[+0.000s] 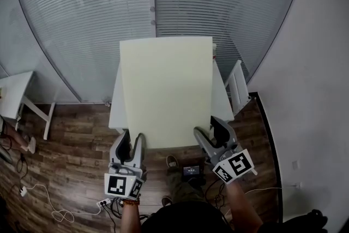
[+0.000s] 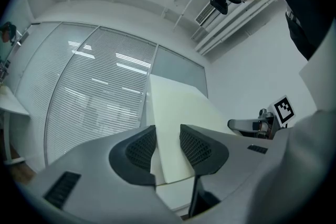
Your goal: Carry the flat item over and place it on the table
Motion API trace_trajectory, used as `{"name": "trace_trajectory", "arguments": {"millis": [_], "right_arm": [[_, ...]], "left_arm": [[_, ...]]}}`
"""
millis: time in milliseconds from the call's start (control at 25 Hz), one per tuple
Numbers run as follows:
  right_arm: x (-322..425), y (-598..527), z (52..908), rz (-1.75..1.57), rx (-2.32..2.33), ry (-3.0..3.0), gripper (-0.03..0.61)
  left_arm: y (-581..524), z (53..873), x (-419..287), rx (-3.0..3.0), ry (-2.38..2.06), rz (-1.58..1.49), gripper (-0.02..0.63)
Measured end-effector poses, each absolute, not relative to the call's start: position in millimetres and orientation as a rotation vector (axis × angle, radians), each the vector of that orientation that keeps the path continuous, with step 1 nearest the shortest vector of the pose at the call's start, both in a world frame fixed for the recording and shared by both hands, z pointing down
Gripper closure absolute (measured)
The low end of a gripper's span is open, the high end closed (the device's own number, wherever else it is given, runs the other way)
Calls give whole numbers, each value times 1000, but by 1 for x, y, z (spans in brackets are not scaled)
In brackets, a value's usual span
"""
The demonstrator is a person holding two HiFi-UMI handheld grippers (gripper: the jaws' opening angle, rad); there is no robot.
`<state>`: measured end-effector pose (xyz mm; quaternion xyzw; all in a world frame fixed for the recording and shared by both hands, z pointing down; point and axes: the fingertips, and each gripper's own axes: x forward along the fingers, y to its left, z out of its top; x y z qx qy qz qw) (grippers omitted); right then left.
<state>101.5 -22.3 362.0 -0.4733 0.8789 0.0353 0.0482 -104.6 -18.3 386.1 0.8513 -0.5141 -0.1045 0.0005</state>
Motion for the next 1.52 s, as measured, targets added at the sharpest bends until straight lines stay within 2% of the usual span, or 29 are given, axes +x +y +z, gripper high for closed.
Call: {"name": "trace_trajectory", "arguments": {"millis": [1520], "right_arm": [[100,-288,349,31,-1430,2648,348]], "left_arm": [[-282,372,-107,2638,-1621,-297,474]]}}
